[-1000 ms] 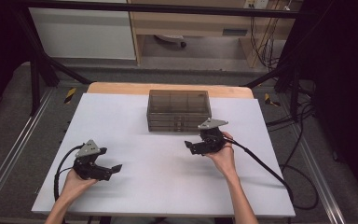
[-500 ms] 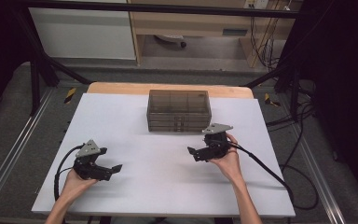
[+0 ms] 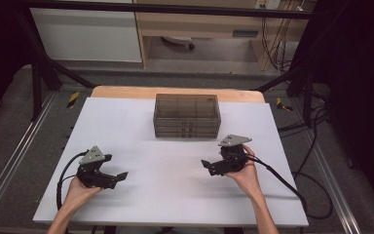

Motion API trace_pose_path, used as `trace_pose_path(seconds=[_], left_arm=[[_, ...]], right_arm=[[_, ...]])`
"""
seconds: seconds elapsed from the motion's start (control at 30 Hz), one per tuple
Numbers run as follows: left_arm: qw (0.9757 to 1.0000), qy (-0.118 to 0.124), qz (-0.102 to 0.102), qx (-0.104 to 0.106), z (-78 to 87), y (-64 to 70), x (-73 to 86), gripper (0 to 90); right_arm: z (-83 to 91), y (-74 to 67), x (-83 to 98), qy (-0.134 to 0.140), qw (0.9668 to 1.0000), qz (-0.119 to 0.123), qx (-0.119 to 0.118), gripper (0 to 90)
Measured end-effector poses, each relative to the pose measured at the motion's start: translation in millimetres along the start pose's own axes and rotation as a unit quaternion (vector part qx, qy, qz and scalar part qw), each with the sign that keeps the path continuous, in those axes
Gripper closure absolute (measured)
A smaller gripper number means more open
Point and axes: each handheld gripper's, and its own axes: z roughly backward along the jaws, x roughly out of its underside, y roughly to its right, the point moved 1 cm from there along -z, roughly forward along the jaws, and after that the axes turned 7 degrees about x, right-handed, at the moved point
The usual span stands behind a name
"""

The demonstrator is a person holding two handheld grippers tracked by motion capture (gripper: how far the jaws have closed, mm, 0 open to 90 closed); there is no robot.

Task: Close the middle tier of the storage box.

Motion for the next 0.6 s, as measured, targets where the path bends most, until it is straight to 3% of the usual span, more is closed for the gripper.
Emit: trace_pose_path(seconds=[0.6], left_arm=[[1.0, -0.002, -0.002, 0.0, -0.7, 0.4, -0.1, 3.3]], right_arm=[[19.4, 11.9, 28.8, 0.003, 0.9999, -0.012, 0.0, 0.3]])
